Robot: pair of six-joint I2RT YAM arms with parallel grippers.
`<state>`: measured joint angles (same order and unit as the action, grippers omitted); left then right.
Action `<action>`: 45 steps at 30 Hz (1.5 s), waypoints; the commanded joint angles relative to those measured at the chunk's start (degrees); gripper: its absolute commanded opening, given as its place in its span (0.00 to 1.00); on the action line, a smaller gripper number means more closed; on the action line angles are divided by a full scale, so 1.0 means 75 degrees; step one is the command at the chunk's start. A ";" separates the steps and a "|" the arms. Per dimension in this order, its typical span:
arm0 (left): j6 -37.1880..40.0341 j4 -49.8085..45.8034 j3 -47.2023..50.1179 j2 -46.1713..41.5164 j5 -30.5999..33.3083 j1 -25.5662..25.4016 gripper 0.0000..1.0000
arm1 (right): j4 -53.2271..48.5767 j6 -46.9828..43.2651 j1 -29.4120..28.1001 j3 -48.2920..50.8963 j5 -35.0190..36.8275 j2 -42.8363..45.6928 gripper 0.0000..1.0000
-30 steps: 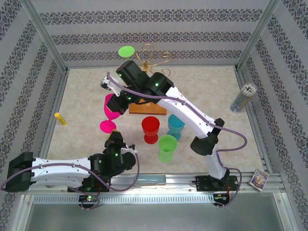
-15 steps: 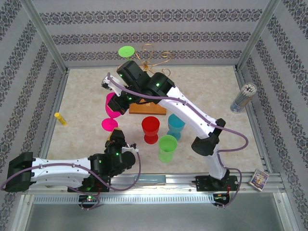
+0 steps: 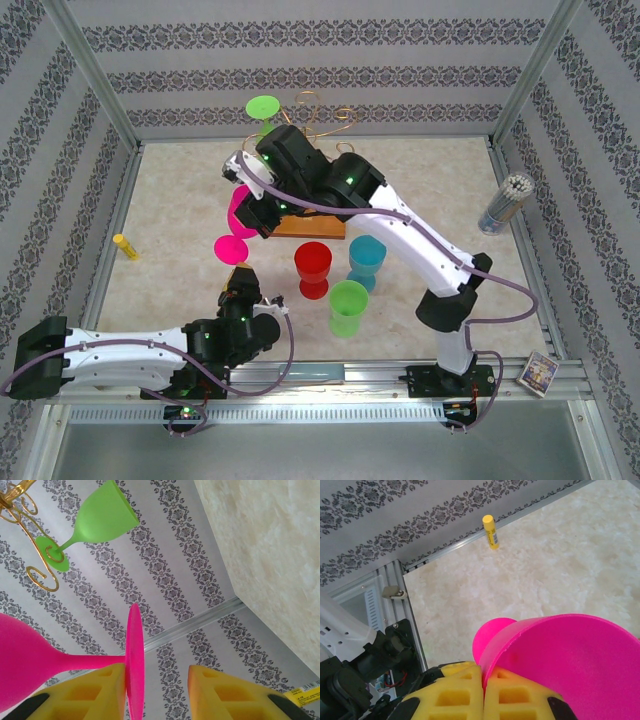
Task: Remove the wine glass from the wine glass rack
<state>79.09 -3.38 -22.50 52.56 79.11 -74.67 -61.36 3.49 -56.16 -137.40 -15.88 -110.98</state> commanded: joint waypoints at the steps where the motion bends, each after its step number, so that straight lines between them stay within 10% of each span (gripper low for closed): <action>1: -0.0173 -0.0016 -0.0033 -0.0011 0.0061 -0.0110 0.37 | 0.0325 0.0150 -0.0068 0.0310 0.0560 0.0698 0.00; 30: -0.0328 0.0394 -0.0205 0.0306 0.0160 -0.0109 0.49 | 0.1092 0.0548 -0.0012 -0.0403 0.0088 0.0338 0.00; 45: -0.4438 -0.3610 -0.1694 0.0246 -0.0144 -0.0084 0.56 | 0.1256 0.0652 -0.0031 0.1835 0.1318 0.2539 0.00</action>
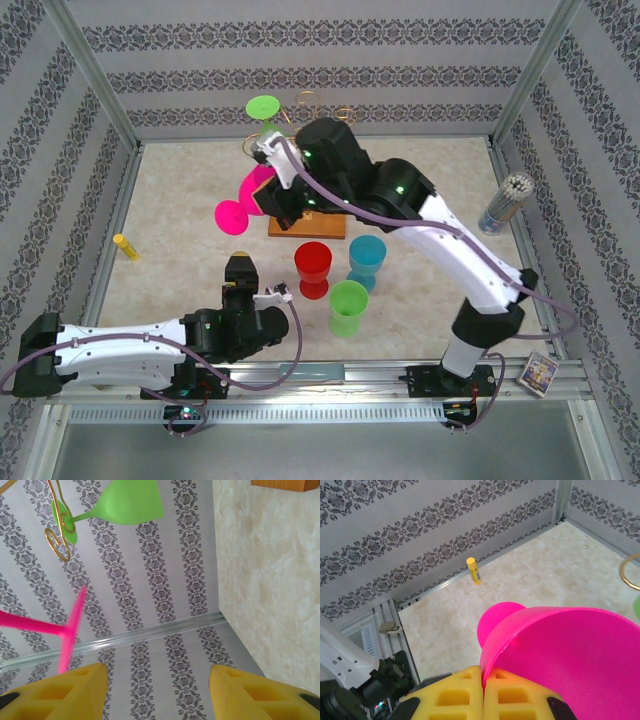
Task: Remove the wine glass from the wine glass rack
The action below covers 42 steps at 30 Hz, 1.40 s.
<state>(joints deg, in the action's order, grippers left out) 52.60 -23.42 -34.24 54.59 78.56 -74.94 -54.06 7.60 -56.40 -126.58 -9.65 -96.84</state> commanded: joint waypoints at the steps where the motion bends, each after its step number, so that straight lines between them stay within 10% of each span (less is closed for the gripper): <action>1: -0.0952 -0.0954 -0.0151 -0.0025 -0.0093 -0.0051 0.56 | 0.0380 0.0144 -0.0003 0.0673 0.0642 0.0897 0.00; 28: -0.4026 -0.2917 -0.1529 -0.0949 -0.0960 0.0576 0.57 | 0.0057 0.0953 -0.0633 0.3033 0.1621 0.2939 0.00; 42: -0.5416 -0.2668 -0.2505 -0.1406 -0.2953 0.2497 0.58 | -0.0560 0.1427 -0.1944 0.3304 0.2396 0.2674 0.00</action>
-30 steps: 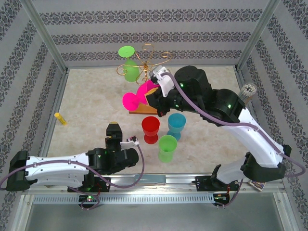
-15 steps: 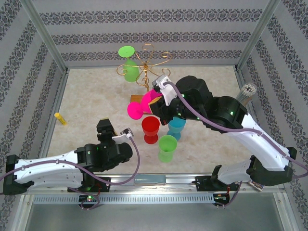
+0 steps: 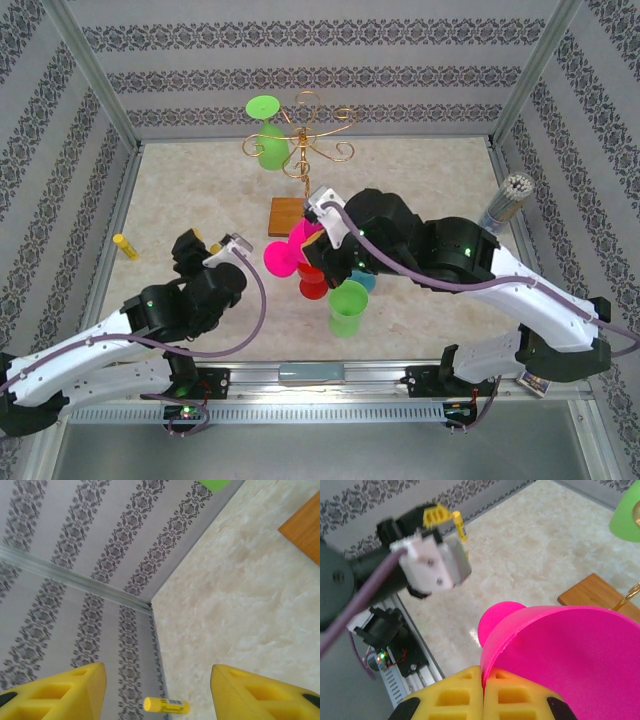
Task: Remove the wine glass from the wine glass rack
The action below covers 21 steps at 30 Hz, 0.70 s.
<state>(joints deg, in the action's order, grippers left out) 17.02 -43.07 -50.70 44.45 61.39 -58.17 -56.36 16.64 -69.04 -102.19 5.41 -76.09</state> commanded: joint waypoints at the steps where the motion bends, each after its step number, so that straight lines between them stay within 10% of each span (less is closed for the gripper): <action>1: -0.0788 -0.0058 -0.0369 -0.0051 -0.0774 0.0348 0.58 | -0.0325 0.0261 -0.0360 0.0058 0.0488 -0.0118 0.00; 21: -0.3665 -0.0157 -0.1231 0.0161 -0.4726 0.2747 0.59 | -0.0056 0.1224 -0.1213 0.1607 0.1083 -0.0717 0.00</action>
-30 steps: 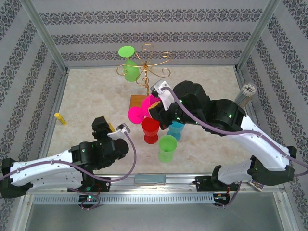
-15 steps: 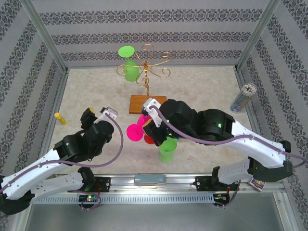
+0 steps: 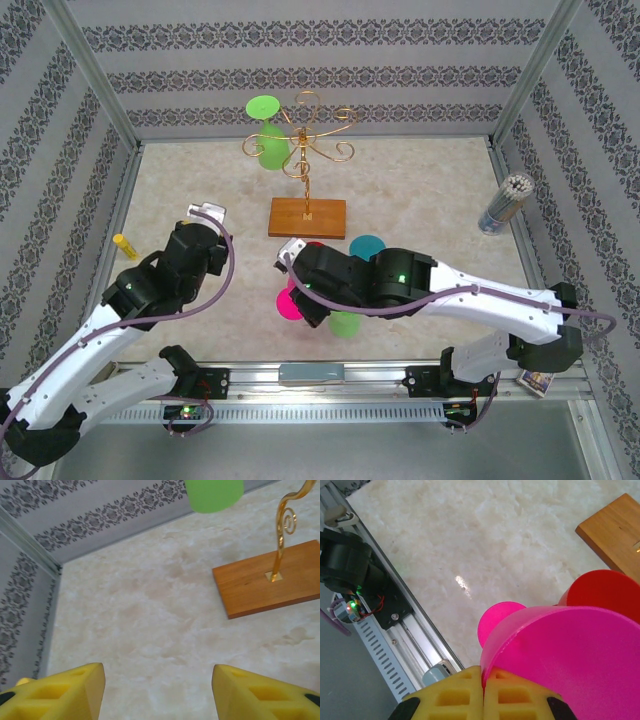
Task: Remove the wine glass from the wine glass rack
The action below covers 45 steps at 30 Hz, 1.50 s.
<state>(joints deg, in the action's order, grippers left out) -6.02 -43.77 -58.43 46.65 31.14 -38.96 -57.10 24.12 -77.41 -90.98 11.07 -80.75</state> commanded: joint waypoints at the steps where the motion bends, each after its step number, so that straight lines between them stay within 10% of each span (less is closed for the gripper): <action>1: -0.0642 -0.0056 -0.0204 -0.0160 -0.0739 0.0229 0.59 | 0.0054 0.0250 -0.0108 0.0139 0.0290 -0.0156 0.00; 45: -0.0840 0.0009 -0.0053 -0.0591 -0.1113 0.0542 0.61 | 0.0991 0.1085 -0.0476 0.1542 0.0780 -0.1696 0.02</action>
<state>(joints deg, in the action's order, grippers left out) -12.08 -43.75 -58.50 42.85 22.87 -35.86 -50.09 31.42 -81.47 -80.44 15.40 -92.90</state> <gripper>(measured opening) 0.609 0.054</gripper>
